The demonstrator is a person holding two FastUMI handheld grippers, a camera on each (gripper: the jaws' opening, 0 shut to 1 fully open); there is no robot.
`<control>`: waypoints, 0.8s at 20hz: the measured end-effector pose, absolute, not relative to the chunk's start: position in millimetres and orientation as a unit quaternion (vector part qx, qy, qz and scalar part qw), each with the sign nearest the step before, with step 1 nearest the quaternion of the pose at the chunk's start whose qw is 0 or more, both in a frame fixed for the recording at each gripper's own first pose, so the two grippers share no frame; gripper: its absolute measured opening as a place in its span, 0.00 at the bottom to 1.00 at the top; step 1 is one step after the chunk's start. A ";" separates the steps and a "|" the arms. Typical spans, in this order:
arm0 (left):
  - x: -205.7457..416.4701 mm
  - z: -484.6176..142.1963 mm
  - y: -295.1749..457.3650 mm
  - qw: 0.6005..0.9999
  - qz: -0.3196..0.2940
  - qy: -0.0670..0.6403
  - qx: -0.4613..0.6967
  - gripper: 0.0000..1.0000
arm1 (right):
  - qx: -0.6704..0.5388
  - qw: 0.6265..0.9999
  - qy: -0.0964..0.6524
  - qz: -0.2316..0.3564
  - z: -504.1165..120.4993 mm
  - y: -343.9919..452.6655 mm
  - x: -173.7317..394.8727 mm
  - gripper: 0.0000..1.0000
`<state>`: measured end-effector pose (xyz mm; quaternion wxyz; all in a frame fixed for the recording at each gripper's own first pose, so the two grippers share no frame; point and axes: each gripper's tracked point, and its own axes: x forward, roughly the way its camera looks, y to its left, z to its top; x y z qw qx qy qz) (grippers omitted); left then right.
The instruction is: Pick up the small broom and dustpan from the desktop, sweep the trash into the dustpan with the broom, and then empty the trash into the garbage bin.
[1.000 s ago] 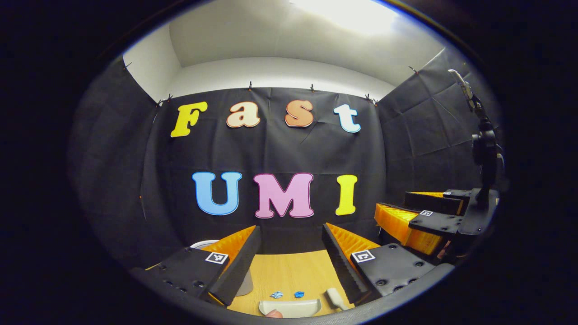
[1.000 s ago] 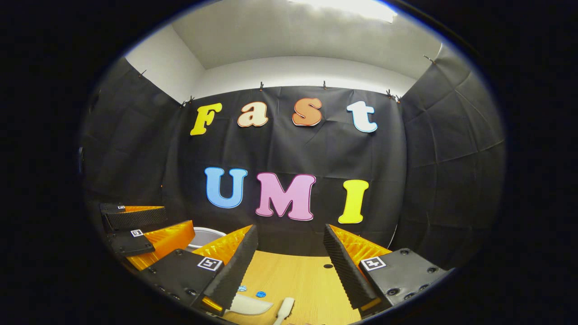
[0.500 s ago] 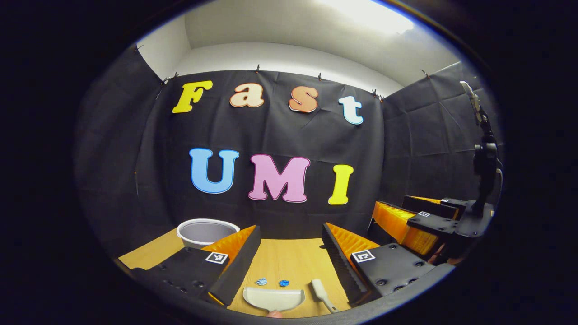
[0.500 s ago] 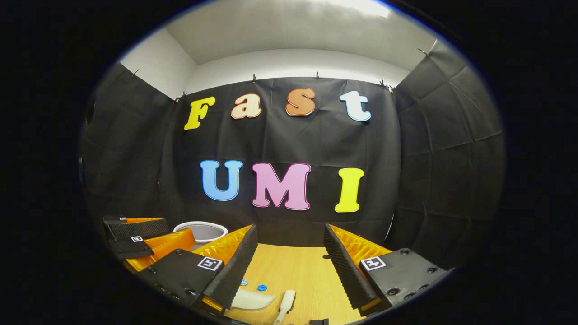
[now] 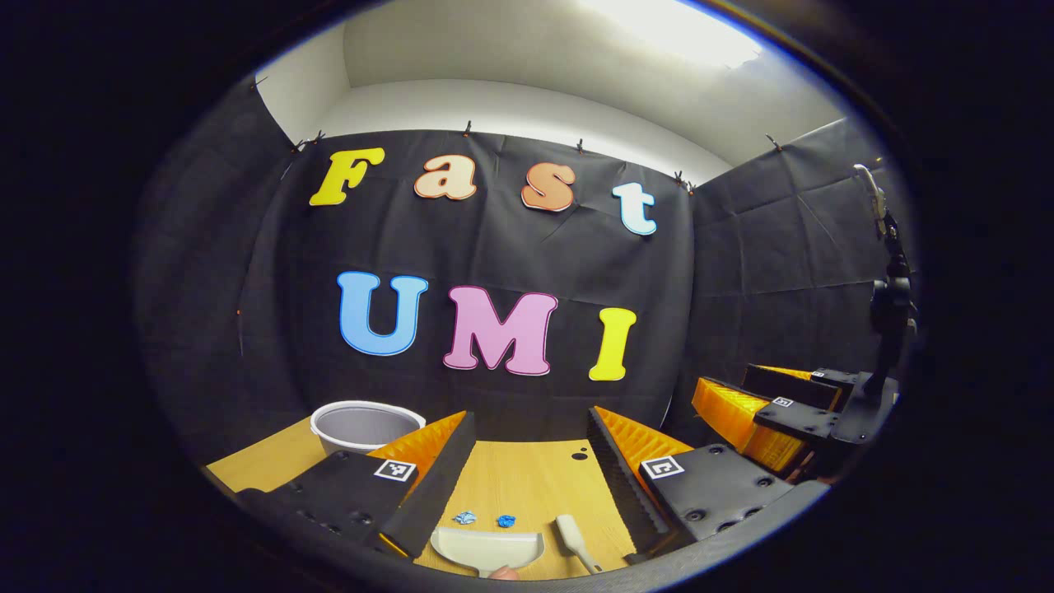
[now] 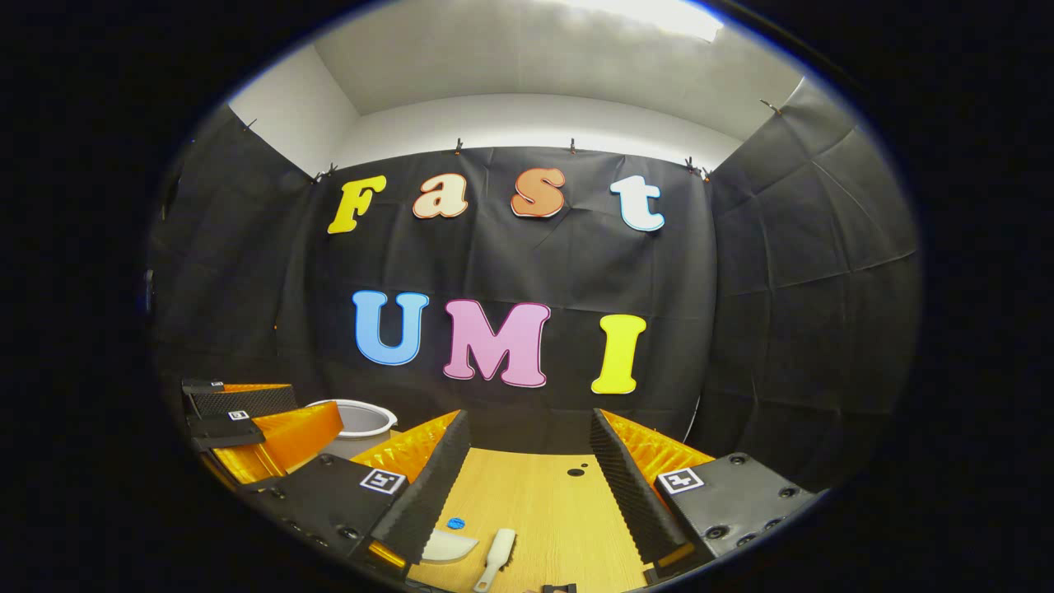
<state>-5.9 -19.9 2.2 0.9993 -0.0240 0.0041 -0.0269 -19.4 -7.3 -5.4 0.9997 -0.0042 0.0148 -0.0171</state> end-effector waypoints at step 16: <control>-15.3 26.8 6.9 0.997 0.073 -0.016 0.018 0.82 | 0.011 0.998 0.042 0.038 -21.6 13.1 18.3 0.95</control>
